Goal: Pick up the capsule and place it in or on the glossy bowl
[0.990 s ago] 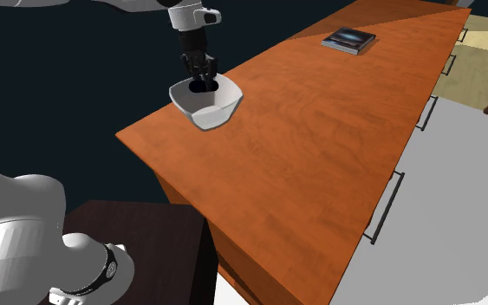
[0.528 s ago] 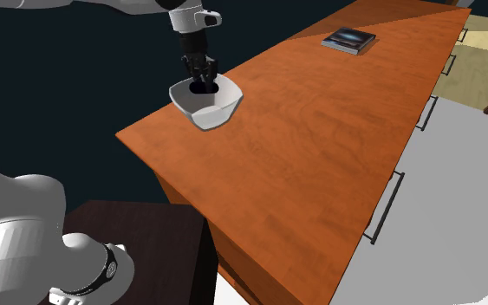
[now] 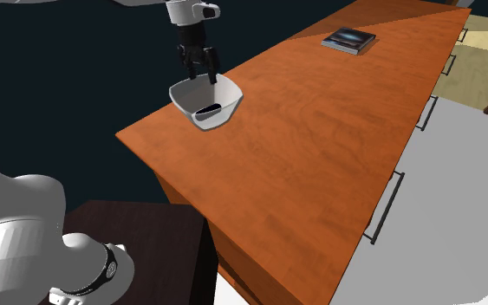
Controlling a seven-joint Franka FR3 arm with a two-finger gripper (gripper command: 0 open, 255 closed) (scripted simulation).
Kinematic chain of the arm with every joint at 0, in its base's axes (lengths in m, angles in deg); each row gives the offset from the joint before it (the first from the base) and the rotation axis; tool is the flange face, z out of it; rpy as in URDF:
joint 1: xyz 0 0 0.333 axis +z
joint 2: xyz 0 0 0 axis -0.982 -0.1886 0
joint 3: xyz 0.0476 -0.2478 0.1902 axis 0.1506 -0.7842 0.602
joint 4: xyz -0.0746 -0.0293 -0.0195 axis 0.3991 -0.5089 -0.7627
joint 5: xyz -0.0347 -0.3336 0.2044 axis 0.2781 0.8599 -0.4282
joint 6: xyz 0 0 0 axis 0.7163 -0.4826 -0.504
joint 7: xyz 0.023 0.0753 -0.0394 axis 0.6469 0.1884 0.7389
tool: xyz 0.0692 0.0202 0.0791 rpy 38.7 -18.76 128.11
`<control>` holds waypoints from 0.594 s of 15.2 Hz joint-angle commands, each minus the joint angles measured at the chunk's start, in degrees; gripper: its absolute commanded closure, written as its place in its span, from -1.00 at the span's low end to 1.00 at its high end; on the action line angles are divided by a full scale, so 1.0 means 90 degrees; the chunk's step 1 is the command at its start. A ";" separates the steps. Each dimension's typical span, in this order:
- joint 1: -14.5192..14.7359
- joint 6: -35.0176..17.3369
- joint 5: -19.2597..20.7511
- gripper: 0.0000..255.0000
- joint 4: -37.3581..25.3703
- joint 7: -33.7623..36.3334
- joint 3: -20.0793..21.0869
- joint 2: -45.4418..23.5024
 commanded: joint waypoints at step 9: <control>0.0037 0.0547 0.0005 -1.00 -0.0561 -0.0018 0.0035 -0.0033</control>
